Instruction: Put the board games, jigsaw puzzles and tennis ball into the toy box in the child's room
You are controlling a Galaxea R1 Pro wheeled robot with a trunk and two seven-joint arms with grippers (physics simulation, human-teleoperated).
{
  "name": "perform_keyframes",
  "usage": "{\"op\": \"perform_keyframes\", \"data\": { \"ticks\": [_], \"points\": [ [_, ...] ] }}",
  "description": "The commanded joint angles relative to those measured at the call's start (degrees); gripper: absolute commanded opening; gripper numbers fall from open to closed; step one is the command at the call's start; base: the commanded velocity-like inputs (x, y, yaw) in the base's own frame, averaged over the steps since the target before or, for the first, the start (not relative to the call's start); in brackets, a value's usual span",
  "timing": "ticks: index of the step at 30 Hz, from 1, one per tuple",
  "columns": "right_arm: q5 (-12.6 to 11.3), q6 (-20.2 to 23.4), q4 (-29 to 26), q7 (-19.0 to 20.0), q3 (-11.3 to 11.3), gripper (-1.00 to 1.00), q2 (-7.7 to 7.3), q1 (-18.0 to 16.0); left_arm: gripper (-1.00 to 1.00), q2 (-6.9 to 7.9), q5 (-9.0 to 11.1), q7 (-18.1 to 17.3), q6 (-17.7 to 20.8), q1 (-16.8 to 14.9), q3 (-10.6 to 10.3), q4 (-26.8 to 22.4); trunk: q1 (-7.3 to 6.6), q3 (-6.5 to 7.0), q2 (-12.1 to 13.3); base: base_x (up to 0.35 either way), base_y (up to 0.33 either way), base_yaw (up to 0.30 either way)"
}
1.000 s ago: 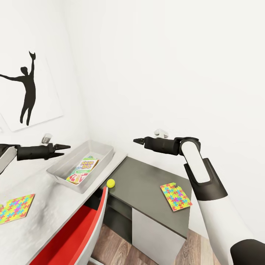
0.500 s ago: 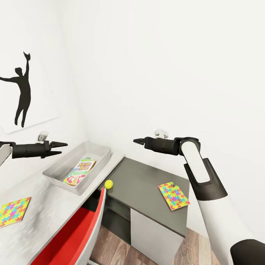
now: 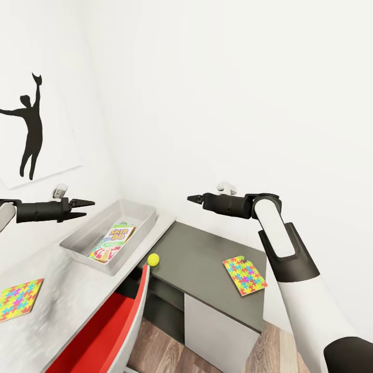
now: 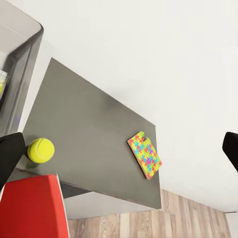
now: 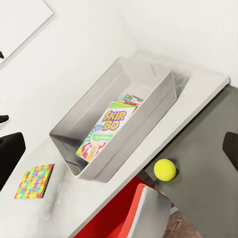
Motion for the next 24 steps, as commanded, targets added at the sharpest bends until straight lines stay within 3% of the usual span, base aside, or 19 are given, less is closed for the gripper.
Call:
{"op": "perform_keyframes", "data": {
  "ticks": [1,24],
  "points": [
    [-0.6,0.1,0.0,-0.6,0.1,1.00,0.01,-0.1,1.00,0.06,0.1,-0.2,0.2,-0.1,-0.2,0.0,0.04,-0.14,-0.1,0.000,0.001,-0.001],
    [-0.5,0.1,0.2,-0.6,-0.1,1.00,0.17,-0.1,1.00,0.15,0.0,-0.2,0.0,0.0,-0.2,0.0,0.04,-0.14,-0.1,-0.040,0.000,0.000]
  ]
}}
